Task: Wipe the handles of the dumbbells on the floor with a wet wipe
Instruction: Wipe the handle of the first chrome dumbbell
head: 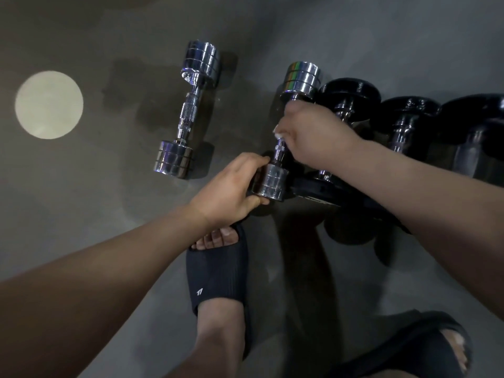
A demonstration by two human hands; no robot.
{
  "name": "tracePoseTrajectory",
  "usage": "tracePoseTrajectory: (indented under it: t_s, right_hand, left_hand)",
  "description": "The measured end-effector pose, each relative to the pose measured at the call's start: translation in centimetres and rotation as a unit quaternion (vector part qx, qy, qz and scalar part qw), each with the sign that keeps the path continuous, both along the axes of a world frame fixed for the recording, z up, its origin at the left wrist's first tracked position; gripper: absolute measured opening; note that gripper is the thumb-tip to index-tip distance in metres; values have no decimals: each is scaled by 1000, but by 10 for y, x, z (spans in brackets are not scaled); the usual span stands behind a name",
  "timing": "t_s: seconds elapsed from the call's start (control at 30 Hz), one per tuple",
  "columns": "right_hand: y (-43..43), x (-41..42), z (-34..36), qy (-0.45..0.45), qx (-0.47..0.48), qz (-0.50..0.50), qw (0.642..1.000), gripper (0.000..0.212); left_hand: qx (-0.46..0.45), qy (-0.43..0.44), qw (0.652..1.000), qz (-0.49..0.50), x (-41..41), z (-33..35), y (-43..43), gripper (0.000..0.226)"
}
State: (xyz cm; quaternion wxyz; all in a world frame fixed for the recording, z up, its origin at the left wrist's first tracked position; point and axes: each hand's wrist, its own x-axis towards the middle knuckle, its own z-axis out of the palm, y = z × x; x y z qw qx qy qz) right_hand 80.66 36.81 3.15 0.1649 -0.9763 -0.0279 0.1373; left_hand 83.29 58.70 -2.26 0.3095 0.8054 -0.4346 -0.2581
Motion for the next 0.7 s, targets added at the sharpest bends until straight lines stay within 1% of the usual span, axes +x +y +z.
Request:
tracePoseTrajectory:
  t_s: [0.07, 0.1, 0.13, 0.23, 0.27, 0.33, 0.4, 0.53, 0.57, 0.7]
  right_hand:
    - [7, -9, 4, 26, 15, 80, 996, 22]
    - [6, -8, 5, 34, 14, 99, 994, 22]
    - [3, -4, 6, 33, 10, 96, 995, 22]
    - [-5, 5, 2, 19, -1, 5, 1000, 24]
    - [-3, 3, 1, 13, 1, -6, 1000, 24]
    - [4, -4, 2, 26, 17, 25, 999, 23]
    - [11, -14, 8, 60, 42, 69, 995, 22]
    - [5, -10, 13, 89, 85, 41, 992, 18]
    - [2, -6, 11, 82, 81, 30, 993, 18]
    - [-9, -4, 0, 6, 59, -51, 997, 14]
  left_hand:
    - [1, 2, 1000, 1, 1, 1, -1, 71]
    - [4, 5, 1000, 2, 1, 1, -1, 70]
    - [6, 7, 1000, 3, 2, 2, -1, 70]
    - [12, 10, 1000, 6, 1, 3, -1, 72]
    - [14, 10, 1000, 6, 1, 3, -2, 73]
    - [14, 9, 1000, 4, 2, 3, -2, 73]
    - [12, 9, 1000, 1, 3, 2, -3, 73]
    - [13, 14, 1000, -1, 5, 3, -3, 72]
    - [13, 14, 1000, -1, 5, 3, -3, 72]
    - [15, 8, 1000, 3, 5, 5, -4, 71]
